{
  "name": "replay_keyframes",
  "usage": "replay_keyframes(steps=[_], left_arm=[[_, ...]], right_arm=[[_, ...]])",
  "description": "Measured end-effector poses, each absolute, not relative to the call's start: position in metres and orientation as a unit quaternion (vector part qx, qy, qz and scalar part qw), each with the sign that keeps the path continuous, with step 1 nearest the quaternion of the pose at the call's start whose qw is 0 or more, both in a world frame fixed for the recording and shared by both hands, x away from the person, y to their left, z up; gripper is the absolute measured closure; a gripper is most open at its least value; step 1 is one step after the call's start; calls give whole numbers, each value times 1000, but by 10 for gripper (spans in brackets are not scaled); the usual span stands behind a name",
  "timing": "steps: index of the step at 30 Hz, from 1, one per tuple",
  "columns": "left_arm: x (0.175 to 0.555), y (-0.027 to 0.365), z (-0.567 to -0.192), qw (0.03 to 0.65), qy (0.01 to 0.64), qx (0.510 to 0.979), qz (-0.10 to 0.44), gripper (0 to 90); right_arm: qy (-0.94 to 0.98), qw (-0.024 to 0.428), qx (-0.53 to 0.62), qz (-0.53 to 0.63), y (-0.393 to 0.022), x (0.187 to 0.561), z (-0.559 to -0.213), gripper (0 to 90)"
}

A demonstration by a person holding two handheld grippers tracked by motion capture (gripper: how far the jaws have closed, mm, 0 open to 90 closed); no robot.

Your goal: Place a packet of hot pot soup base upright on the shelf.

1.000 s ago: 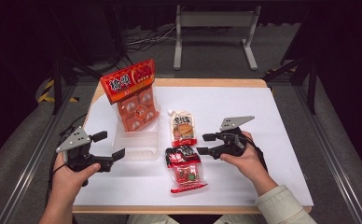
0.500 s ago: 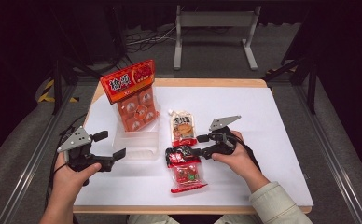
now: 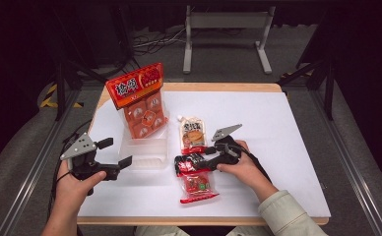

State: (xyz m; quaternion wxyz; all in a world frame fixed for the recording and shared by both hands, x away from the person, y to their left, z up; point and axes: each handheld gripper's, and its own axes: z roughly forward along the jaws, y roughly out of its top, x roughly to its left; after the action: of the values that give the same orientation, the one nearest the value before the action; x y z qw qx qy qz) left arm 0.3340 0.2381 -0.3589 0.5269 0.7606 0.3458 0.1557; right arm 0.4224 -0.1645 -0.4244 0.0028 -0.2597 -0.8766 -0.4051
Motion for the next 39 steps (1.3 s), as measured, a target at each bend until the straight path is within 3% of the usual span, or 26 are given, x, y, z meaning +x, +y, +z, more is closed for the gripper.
replay_keyframes(steps=[22, 26, 29, 34, 39], left_arm=[[335, 239, -360, 525, 350, 760, 155, 57], [335, 240, -361, 523, 353, 760, 158, 55], [336, 241, -362, 523, 354, 759, 158, 54], [336, 241, -362, 524, 355, 758, 158, 53], [335, 241, -362, 524, 356, 758, 156, 53]], right_arm=[[-884, 25, -259, -388, -151, 426, -441, 343], [-885, 23, -258, -388, -150, 425, -441, 428], [-890, 3, -258, -376, -151, 424, -439, 617], [-899, -2, -250, -360, -153, 424, -437, 796], [-904, -4, -239, -356, -152, 422, -435, 850]])
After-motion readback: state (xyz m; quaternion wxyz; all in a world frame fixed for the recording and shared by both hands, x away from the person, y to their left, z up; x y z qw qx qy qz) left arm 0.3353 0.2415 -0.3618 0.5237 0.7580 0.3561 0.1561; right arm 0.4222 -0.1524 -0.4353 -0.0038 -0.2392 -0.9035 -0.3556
